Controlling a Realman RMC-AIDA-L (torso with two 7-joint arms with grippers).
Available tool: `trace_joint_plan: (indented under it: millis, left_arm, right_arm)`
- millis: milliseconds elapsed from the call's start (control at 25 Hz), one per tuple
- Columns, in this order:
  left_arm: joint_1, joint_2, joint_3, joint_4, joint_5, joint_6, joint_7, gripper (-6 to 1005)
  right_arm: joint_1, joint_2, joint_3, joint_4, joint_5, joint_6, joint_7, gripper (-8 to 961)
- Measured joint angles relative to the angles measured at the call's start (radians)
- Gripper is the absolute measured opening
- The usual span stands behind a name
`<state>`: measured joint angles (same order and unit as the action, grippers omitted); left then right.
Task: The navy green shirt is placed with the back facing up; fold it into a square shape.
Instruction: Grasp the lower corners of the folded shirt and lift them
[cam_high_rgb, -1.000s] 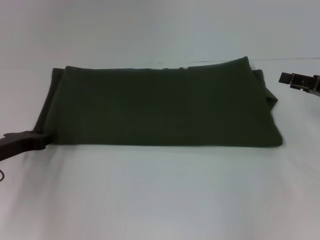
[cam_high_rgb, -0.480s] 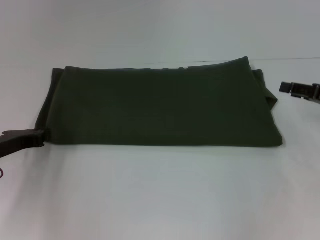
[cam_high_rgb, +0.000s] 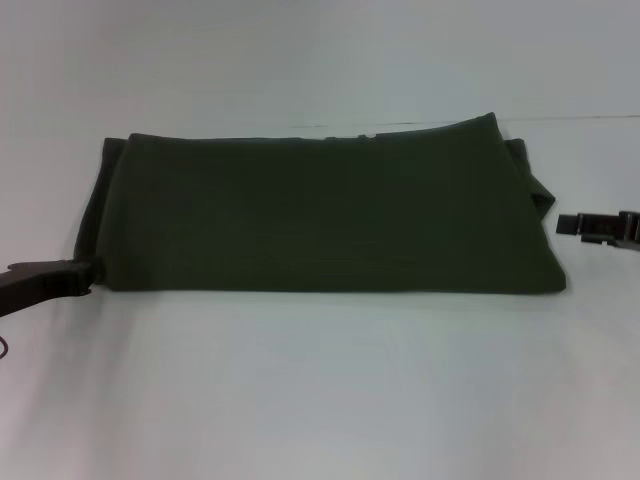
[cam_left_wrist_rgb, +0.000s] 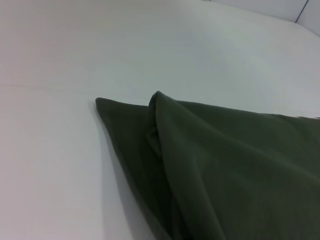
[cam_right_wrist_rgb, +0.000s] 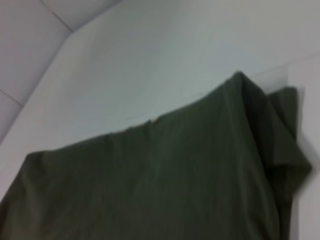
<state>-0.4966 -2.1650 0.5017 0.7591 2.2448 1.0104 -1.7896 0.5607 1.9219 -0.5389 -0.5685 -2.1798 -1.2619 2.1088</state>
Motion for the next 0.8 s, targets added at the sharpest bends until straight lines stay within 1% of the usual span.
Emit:
trace_joint_plan:
  millis: [280, 800]
  left_arm:
    - [-0.002, 0.001, 0.000, 0.000, 0.002, -0.008, 0.000, 1]
    - [-0.006, 0.001, 0.000, 0.003, 0.007, -0.012, -0.001, 0]
  right_arm:
    - [-0.006, 0.000, -0.016, 0.035, -0.012, 0.003, 0.018, 610]
    - [0.006, 0.018, -0.020, 0.063, -0.014, 0.080, 0.019, 610]
